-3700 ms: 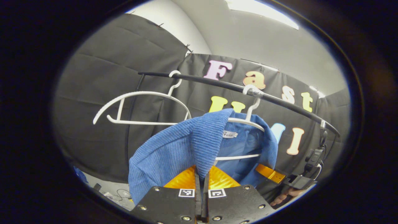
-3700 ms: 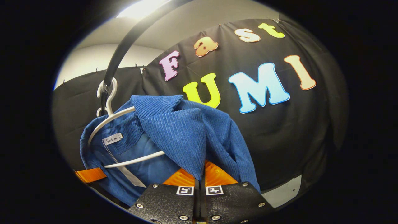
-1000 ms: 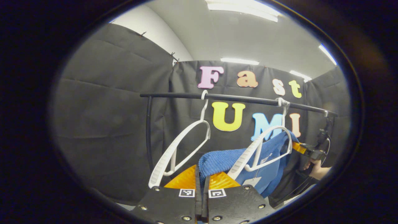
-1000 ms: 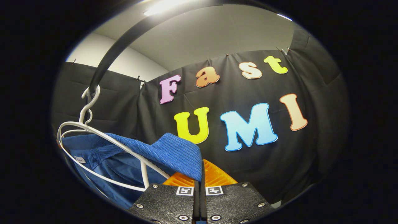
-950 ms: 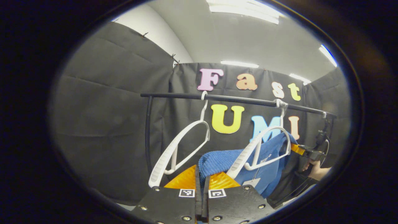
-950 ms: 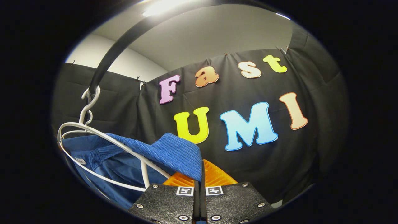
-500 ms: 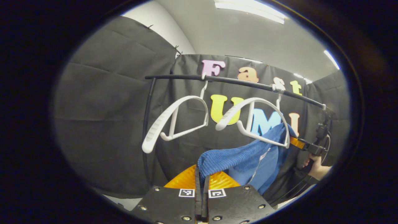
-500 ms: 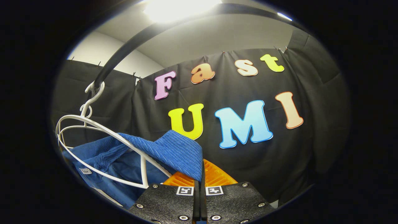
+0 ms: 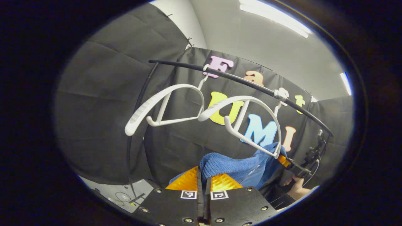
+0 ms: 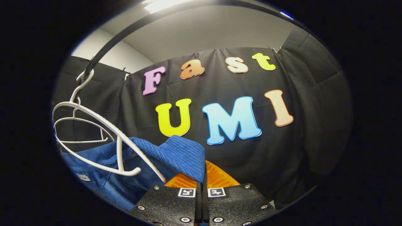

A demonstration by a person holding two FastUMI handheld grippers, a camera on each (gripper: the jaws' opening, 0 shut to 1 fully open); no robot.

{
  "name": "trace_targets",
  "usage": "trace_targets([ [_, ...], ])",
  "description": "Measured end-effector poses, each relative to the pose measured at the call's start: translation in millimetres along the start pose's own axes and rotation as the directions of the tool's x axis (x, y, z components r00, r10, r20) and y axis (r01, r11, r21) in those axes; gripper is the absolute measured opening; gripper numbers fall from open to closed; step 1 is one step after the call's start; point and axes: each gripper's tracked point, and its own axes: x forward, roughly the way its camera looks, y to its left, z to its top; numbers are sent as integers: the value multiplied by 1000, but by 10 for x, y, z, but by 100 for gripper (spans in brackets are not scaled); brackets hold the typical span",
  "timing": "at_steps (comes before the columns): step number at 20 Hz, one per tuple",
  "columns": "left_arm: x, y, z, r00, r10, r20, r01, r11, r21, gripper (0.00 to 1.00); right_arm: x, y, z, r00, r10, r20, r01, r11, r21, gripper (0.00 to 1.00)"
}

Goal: Grasp the clothes on the hanger with both hands and then place them into the laundry hamper below.

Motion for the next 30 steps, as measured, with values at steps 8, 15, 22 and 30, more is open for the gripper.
trace_targets([
  [8,-211,-65,-248,996,62,-57,-57,994,89,1,-272,-173,-322,994,-13,-104,14,1000,4,0],
  [15,-718,128,-477,990,81,-112,-73,995,69,1,-885,-194,-499,982,-10,-190,2,999,-44,0],
  [22,-1230,395,-543,981,37,-193,-12,992,129,1,-1840,-53,-587,961,-82,-265,63,995,-78,0],
  [30,-1734,440,-994,914,-171,-367,225,968,110,1,-2901,190,-919,902,-227,-368,189,972,-137,0],
])
